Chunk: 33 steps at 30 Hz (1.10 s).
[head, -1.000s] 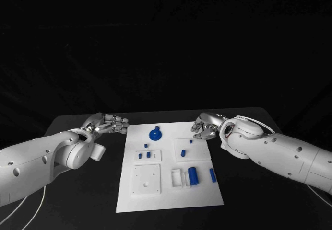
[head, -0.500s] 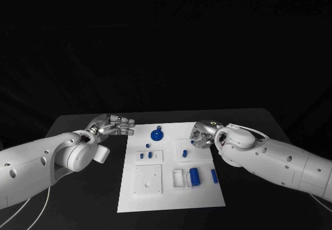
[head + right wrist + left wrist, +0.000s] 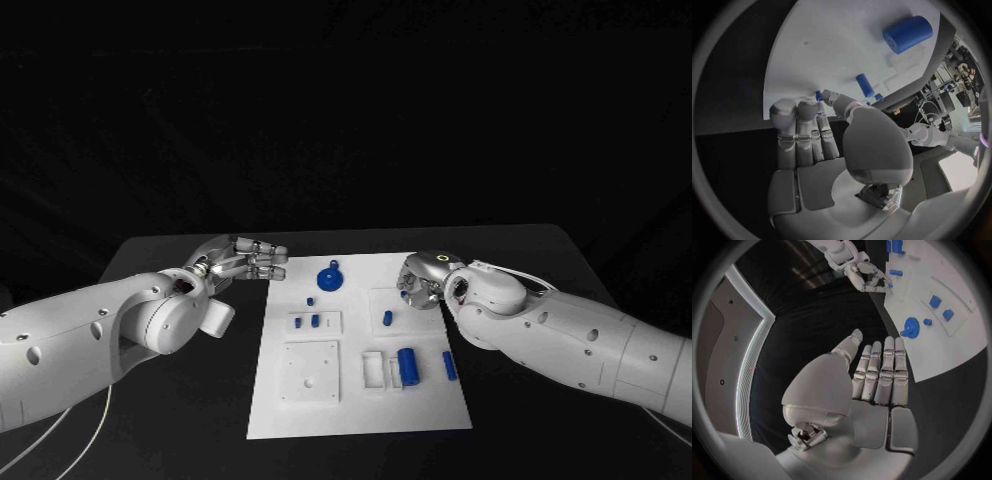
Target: Assemble the parts on the task board
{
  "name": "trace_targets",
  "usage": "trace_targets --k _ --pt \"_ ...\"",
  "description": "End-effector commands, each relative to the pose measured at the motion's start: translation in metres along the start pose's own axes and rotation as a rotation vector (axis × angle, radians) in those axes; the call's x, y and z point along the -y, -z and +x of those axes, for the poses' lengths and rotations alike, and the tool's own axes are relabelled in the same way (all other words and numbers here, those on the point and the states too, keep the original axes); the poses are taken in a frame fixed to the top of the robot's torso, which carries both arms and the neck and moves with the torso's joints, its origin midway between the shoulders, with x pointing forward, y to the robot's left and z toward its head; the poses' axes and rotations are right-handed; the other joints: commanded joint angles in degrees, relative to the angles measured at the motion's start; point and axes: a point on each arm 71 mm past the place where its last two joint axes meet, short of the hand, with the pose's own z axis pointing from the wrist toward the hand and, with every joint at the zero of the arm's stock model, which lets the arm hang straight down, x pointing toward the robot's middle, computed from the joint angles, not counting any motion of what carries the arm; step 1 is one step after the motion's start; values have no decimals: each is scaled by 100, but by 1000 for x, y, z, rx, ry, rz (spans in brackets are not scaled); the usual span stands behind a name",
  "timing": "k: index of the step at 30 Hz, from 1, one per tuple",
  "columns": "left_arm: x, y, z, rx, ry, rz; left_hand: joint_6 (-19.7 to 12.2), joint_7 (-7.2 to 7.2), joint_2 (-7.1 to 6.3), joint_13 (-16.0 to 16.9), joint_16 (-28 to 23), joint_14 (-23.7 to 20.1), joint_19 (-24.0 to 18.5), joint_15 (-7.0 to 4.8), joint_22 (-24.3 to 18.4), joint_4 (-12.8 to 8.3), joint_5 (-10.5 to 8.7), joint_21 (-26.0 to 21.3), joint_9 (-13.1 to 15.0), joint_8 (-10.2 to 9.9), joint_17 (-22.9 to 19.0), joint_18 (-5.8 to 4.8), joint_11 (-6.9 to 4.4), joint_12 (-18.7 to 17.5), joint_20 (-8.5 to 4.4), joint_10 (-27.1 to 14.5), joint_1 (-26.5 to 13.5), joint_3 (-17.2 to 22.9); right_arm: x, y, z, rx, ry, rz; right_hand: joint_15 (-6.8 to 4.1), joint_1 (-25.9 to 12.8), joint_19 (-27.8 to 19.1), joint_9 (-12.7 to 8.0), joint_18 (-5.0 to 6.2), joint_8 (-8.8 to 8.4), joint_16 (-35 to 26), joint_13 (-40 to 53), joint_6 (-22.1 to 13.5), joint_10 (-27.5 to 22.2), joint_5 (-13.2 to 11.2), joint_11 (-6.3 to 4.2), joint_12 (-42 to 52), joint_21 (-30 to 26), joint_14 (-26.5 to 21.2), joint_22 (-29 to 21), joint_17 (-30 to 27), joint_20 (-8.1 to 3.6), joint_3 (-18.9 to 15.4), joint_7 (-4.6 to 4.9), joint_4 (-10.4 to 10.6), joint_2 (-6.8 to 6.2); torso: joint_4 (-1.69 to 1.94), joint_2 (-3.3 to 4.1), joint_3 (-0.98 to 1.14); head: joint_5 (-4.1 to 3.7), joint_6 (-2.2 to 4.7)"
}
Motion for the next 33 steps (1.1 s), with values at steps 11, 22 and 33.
trace_targets --k 11,22,33 --pt "2 -1 2 -20 26 7 -37 30 80 4 -20 -33 54 18 -116 100 -242 31 3 -12 -2 -80 26 2 10 -29 -62 -172 -2 0 9 -2 44 6 -114 0 323 30 -22 4 49 8 371 465 -109 -130 -21 72 -32 -27 0 -61 114 -94 -83 96 -5 -3 7 23 -39" --pt "2 -2 3 -29 33 11 -48 22 79 7 -21 -64 82 38 -342 268 -250 28 5 -8 -1 -85 39 3 32 -62 -36 -551 -7 -1 14 -14 38 -9 -126 -42 321 27 -58 -3 35 7 396 483 -193 -141 -23 86 -25 -47 10 -89 7 -103 -118 142 -6 -6 0 36 -63" --pt "3 -3 4 -35 35 13 -81 38 173 8 -21 -85 93 47 -554 328 -246 59 3 -12 1 -84 52 4 43 -92 96 -961 -10 -1 17 -22 34 -14 -126 -48 321 26 -59 -3 25 7 390 475 -193 -140 -23 87 -24 -55 7 -90 -15 -104 -124 145 -6 -3 0 42 -82"
